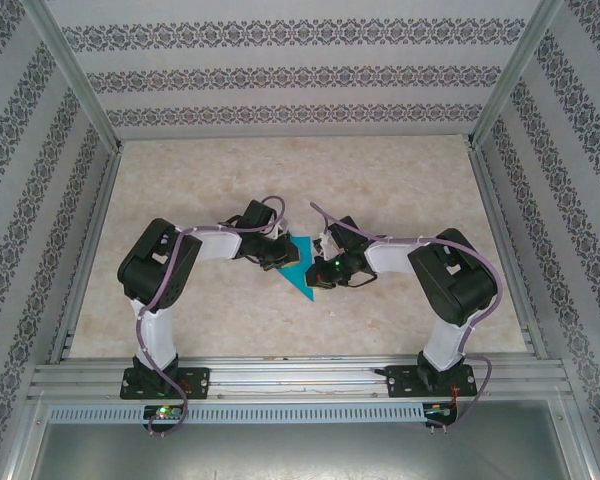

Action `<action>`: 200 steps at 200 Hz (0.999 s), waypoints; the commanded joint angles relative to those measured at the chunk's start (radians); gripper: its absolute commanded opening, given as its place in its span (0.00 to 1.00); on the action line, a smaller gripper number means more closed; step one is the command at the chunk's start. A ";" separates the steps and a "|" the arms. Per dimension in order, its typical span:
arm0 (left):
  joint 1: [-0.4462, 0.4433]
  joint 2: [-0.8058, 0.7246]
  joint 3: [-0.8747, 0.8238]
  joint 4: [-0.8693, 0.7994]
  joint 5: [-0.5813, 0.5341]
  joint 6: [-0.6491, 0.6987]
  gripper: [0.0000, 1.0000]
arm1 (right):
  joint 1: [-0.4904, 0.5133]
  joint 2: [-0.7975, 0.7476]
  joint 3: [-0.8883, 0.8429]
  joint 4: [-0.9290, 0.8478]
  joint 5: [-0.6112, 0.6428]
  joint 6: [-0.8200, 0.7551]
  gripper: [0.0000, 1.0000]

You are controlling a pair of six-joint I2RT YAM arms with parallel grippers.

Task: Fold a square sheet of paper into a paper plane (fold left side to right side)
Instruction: Fourth fold the wing at the center of the table.

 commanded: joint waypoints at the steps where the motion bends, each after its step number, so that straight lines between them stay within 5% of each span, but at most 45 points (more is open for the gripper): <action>1: 0.007 -0.101 -0.023 0.093 -0.010 -0.014 0.10 | 0.010 0.052 -0.024 -0.152 0.152 -0.018 0.00; 94: -0.048 -0.079 -0.100 0.213 0.042 -0.067 0.03 | 0.021 0.061 -0.001 -0.205 0.208 -0.032 0.00; 200: -0.045 0.024 -0.035 0.110 -0.049 0.004 0.02 | 0.036 0.074 0.033 -0.271 0.241 -0.056 0.00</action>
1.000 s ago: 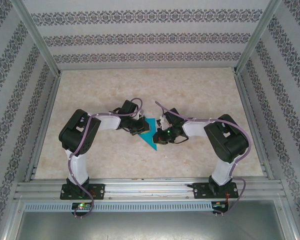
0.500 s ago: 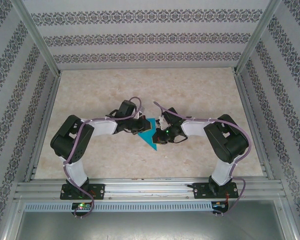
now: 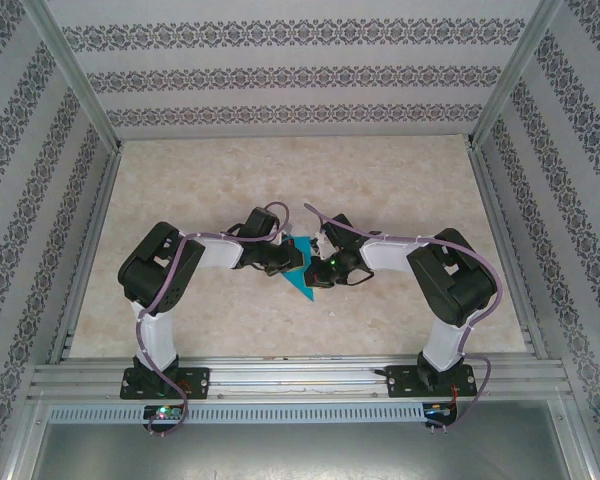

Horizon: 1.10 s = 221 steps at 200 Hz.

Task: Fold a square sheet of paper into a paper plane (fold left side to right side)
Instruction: Fourth fold the wing at the center of the table.

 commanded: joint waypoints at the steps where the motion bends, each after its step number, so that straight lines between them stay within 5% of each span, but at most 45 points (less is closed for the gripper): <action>1: -0.003 0.020 0.033 -0.037 -0.050 0.042 0.02 | 0.009 0.068 -0.031 -0.161 0.163 -0.030 0.00; 221: 0.175 0.140 0.222 -0.158 -0.103 0.170 0.02 | 0.024 0.095 -0.010 -0.233 0.172 -0.058 0.00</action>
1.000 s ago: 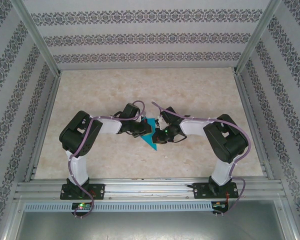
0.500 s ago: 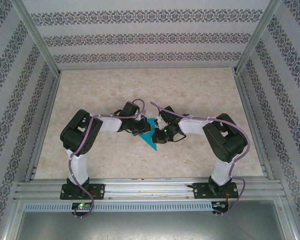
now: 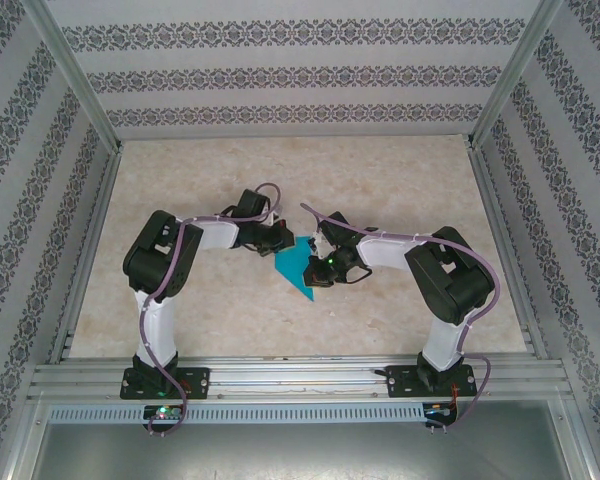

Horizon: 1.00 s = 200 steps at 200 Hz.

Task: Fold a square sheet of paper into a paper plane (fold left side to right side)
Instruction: Fourth fold the wing at the center of the table.

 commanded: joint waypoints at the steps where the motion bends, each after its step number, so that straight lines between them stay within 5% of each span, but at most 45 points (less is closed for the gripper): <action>1: 0.046 0.039 0.044 -0.053 -0.091 0.063 0.02 | 0.011 0.076 -0.056 -0.160 0.153 -0.027 0.00; 71: 0.086 0.081 0.160 -0.121 -0.087 0.109 0.02 | 0.012 0.066 -0.056 -0.156 0.149 -0.020 0.00; 122: 0.095 -0.052 0.134 -0.133 -0.070 0.144 0.02 | 0.012 0.063 -0.054 -0.139 0.146 -0.011 0.00; 200: -0.057 -0.183 -0.099 -0.004 0.027 0.049 0.01 | 0.012 0.064 -0.054 -0.140 0.158 -0.008 0.00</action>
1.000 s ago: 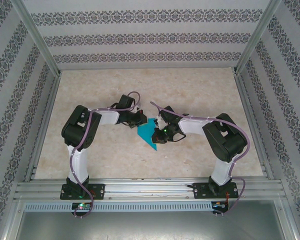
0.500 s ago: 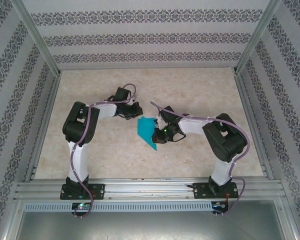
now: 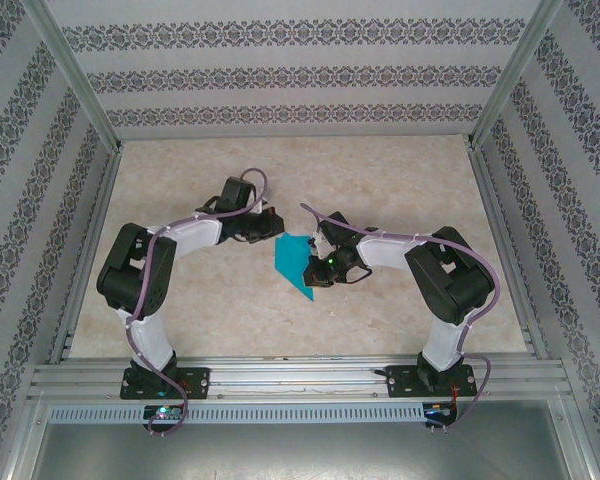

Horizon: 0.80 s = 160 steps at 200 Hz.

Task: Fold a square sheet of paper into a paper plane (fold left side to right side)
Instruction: Fourth fold the wing at the center of the table.

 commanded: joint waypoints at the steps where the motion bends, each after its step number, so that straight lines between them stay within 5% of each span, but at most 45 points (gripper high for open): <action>1: -0.064 0.021 -0.039 0.056 0.049 -0.041 0.01 | 0.012 0.064 -0.054 -0.141 0.158 -0.009 0.00; 160: -0.093 0.172 -0.028 -0.020 -0.064 -0.042 0.00 | 0.009 0.005 -0.028 -0.118 0.075 -0.003 0.00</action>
